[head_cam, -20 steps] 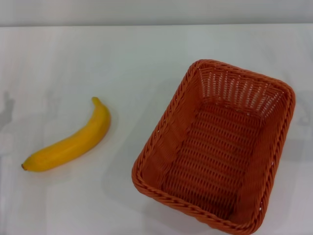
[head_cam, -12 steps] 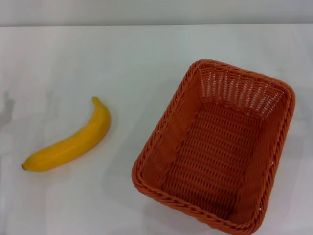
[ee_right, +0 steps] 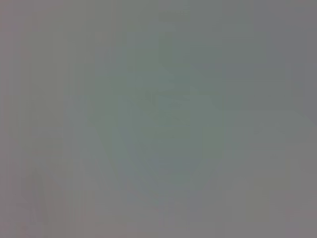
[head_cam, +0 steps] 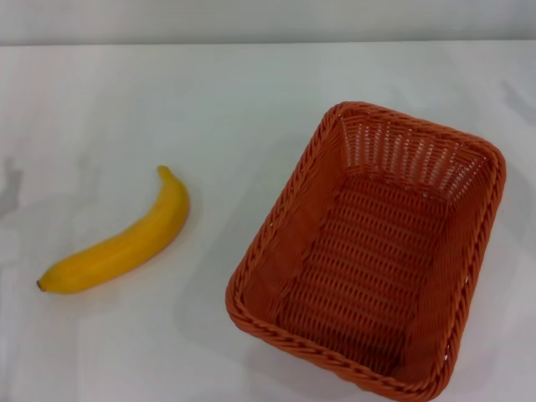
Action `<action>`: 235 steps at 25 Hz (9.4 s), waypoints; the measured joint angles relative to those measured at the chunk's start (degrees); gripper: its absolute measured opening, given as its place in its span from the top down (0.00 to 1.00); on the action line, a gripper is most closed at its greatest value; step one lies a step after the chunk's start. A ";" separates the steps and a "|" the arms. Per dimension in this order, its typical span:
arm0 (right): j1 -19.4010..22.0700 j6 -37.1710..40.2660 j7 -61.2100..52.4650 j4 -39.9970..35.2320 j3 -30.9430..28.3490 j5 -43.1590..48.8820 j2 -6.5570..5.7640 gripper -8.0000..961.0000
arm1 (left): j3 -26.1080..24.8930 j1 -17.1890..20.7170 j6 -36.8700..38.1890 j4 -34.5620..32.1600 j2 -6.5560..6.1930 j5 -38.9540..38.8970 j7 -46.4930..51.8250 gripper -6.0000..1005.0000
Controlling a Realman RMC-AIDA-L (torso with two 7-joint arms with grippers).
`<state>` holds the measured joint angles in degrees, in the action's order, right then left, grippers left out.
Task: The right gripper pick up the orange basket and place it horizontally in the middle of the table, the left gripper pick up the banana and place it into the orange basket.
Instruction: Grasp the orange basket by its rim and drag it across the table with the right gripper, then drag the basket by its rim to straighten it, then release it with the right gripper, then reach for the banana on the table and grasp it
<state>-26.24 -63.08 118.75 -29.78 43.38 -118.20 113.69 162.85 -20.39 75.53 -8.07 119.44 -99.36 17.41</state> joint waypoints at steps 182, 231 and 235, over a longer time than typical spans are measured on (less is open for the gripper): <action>5.38 -5.38 -50.64 -1.50 7.49 10.14 1.37 0.11 | -0.78 -5.95 8.71 5.41 -0.15 -5.34 0.17 0.11; 2.85 -11.74 33.25 20.24 -15.27 -9.00 1.54 0.11 | 0.37 -44.87 26.32 49.60 -10.81 125.50 100.70 0.11; 2.70 -11.71 33.21 20.62 -16.16 -9.05 1.54 0.11 | 0.37 -47.91 22.71 48.78 -7.69 132.60 100.79 0.12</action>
<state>-23.54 -74.79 151.96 -9.16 27.22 -127.25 115.23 163.22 -68.30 98.24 40.71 111.75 33.24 118.19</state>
